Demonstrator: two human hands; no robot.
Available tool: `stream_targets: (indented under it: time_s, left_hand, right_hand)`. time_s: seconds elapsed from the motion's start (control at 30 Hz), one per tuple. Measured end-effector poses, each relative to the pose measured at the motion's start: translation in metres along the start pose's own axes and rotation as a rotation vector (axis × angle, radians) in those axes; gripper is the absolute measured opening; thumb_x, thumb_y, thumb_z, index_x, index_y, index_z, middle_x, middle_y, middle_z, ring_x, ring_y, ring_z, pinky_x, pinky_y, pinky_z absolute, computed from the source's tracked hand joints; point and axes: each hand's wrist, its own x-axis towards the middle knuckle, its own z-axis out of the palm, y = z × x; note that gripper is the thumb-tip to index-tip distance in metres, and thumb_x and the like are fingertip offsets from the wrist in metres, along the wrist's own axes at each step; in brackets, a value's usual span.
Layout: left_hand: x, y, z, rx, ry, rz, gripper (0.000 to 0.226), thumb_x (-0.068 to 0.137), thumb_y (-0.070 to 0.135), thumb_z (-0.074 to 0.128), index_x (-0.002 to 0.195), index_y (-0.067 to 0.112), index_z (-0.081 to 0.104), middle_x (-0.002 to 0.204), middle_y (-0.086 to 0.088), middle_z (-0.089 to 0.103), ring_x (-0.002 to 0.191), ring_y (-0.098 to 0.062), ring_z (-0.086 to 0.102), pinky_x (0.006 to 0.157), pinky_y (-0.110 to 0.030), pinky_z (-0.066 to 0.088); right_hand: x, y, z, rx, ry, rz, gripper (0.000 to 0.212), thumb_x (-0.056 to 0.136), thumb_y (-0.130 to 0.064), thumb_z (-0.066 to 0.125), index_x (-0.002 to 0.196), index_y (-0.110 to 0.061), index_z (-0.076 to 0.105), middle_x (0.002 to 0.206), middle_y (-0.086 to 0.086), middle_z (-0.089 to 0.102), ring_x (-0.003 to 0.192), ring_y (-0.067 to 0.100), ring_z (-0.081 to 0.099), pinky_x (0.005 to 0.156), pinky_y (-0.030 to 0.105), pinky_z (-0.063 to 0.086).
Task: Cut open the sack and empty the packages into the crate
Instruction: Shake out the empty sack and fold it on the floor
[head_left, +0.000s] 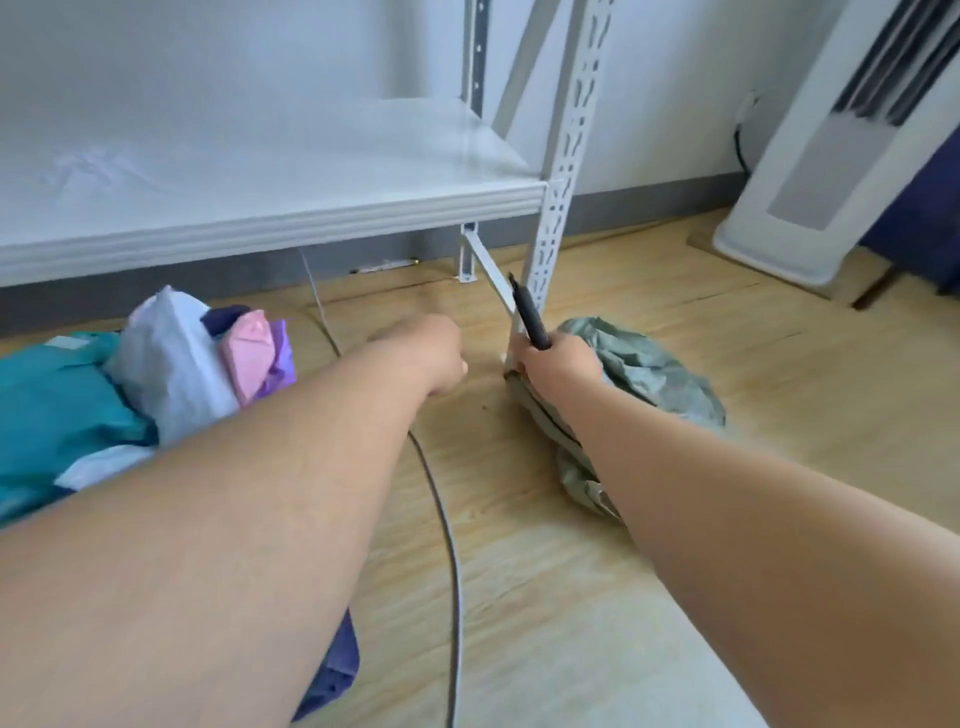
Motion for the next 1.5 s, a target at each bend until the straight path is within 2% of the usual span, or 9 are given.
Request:
stream_targets:
  time_s: [0.17, 0.4, 0.63, 0.87, 1.13, 1.27, 1.33, 1.43, 1.5]
  left_hand:
    - [0.022, 0.073, 0.065, -0.229, -0.108, -0.008, 0.040, 0.093, 0.034, 0.056, 0.132, 0.024, 0.053, 0.134, -0.002, 0.054, 0.120, -0.026, 0.053, 0.102, -0.036, 0.043]
    - [0.053, 0.156, 0.122, -0.388, -0.143, -0.057, 0.052, 0.093, 0.027, 0.058, 0.142, 0.022, 0.040, 0.140, -0.006, 0.049, 0.124, -0.027, 0.049, 0.103, -0.038, 0.042]
    - [0.080, 0.179, 0.127, -0.464, -0.067, -0.270, 0.051, 0.094, 0.027, 0.057, 0.142, 0.020, 0.040, 0.142, -0.004, 0.047, 0.125, -0.025, 0.049, 0.103, -0.031, 0.040]
    - [0.089, 0.194, 0.129, -0.522, 0.098, -0.527, 0.059, 0.095, 0.033, 0.052, 0.147, 0.021, 0.026, 0.144, -0.006, 0.044, 0.128, -0.028, 0.046, 0.099, -0.032, 0.038]
    - [0.121, 0.208, 0.136, -0.458, 0.259, -0.570, 0.074, 0.086, 0.051, 0.059, 0.146, 0.023, 0.027, 0.147, -0.010, 0.038, 0.129, -0.033, 0.043, 0.102, -0.038, 0.037]
    - [0.122, 0.225, 0.169, -0.318, -0.159, -0.542, 0.117, 0.072, 0.051, 0.075, 0.152, 0.022, -0.006, 0.152, -0.011, 0.031, 0.130, -0.034, 0.043, 0.101, -0.039, 0.040]
    - [0.115, 0.235, 0.190, -0.237, -0.371, -0.493, 0.124, 0.072, 0.041, 0.079, 0.151, 0.017, -0.014, 0.153, -0.012, 0.030, 0.128, -0.033, 0.044, 0.098, -0.034, 0.043]
    - [0.107, 0.244, 0.218, -0.253, -0.512, -0.463, 0.117, 0.066, 0.056, 0.078, 0.151, 0.008, 0.014, 0.152, -0.012, 0.032, 0.132, -0.031, 0.040, 0.106, -0.037, 0.039]
    - [0.102, 0.247, 0.225, -0.281, -0.333, -0.490, 0.123, 0.060, 0.071, 0.072, 0.151, 0.012, 0.012, 0.153, -0.012, 0.027, 0.137, -0.032, 0.033, 0.110, -0.039, 0.032]
  right_hand:
    - [0.038, 0.094, -0.064, 0.007, 0.055, 0.169, 0.022, 0.088, -0.022, 0.060, 0.110, -0.023, 0.065, 0.082, 0.002, 0.065, 0.068, 0.021, 0.059, 0.058, 0.029, 0.048]
    - [0.065, 0.178, -0.097, 0.004, -0.014, 0.289, 0.030, 0.077, -0.017, 0.073, 0.099, -0.021, 0.052, 0.082, 0.005, 0.065, 0.068, 0.023, 0.068, 0.062, 0.037, 0.060]
    - [0.120, 0.169, -0.065, 0.108, -0.165, 0.035, 0.094, 0.069, -0.034, 0.084, 0.146, -0.026, 0.031, 0.119, -0.001, 0.059, 0.099, 0.029, 0.066, 0.084, 0.044, 0.056]
    - [0.140, 0.184, -0.069, 0.148, -0.313, 0.091, 0.011, 0.080, -0.020, 0.060, 0.086, -0.024, 0.068, 0.066, -0.001, 0.062, 0.058, 0.022, 0.062, 0.054, 0.029, 0.052]
    - [0.108, 0.223, -0.092, 0.556, -0.736, 0.377, 0.012, 0.081, 0.000, 0.053, 0.075, -0.010, 0.057, 0.047, 0.006, 0.048, 0.036, 0.017, 0.041, 0.040, 0.017, 0.038]
    - [0.124, 0.266, -0.128, 0.591, -0.292, 0.384, 0.016, 0.085, -0.006, 0.054, 0.088, -0.014, 0.068, 0.067, 0.001, 0.069, 0.043, 0.010, 0.053, 0.046, 0.022, 0.045]
    - [0.134, 0.294, -0.147, 0.236, -0.058, 0.354, 0.019, 0.088, -0.017, 0.057, 0.104, -0.021, 0.067, 0.076, -0.002, 0.067, 0.058, 0.013, 0.062, 0.053, 0.027, 0.051]
    - [0.134, 0.323, -0.154, -0.112, -0.171, 0.386, 0.032, 0.084, -0.036, 0.069, 0.110, -0.021, 0.060, 0.083, 0.003, 0.070, 0.074, 0.021, 0.067, 0.062, 0.033, 0.055]
    - [0.131, 0.323, -0.149, -0.111, -0.231, 0.475, 0.053, 0.072, -0.050, 0.079, 0.106, -0.016, 0.055, 0.081, 0.005, 0.070, 0.074, 0.021, 0.069, 0.066, 0.036, 0.058]
